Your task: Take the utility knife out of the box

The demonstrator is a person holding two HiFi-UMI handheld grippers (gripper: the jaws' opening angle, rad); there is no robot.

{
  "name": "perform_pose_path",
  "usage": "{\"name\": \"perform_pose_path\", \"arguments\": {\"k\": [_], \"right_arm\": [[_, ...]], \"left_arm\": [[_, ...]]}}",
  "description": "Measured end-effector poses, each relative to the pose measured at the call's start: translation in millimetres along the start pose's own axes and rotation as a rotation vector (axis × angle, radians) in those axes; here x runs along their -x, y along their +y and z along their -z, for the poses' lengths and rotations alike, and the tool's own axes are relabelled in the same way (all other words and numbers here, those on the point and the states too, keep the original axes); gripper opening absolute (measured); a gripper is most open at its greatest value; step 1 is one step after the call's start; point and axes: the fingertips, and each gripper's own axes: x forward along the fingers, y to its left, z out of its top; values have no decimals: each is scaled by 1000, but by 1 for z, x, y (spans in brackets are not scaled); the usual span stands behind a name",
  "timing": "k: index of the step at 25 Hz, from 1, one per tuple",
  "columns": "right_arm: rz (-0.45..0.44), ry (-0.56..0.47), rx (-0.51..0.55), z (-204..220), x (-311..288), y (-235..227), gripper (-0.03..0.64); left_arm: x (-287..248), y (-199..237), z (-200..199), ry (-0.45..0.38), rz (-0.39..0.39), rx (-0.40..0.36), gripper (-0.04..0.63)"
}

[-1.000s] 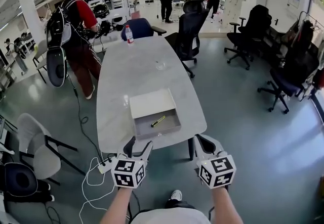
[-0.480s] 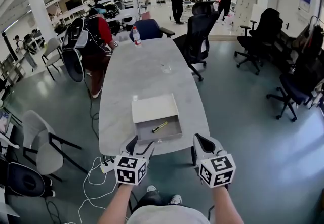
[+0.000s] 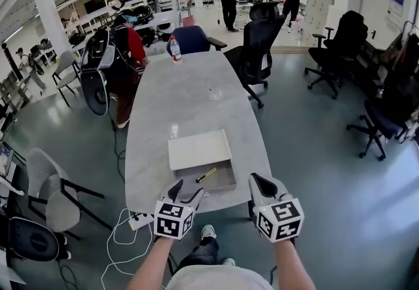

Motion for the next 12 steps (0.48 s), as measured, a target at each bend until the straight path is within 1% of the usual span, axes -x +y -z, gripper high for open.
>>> {"name": "perform_pose_path", "arguments": {"k": [5, 12], "right_arm": [[9, 20, 0, -4, -25, -14, 5], [22, 49, -9, -2, -59, -24, 5]], "left_arm": [[-31, 10, 8, 74, 36, 9, 255], [-67, 20, 23, 192, 98, -22, 255]]}}
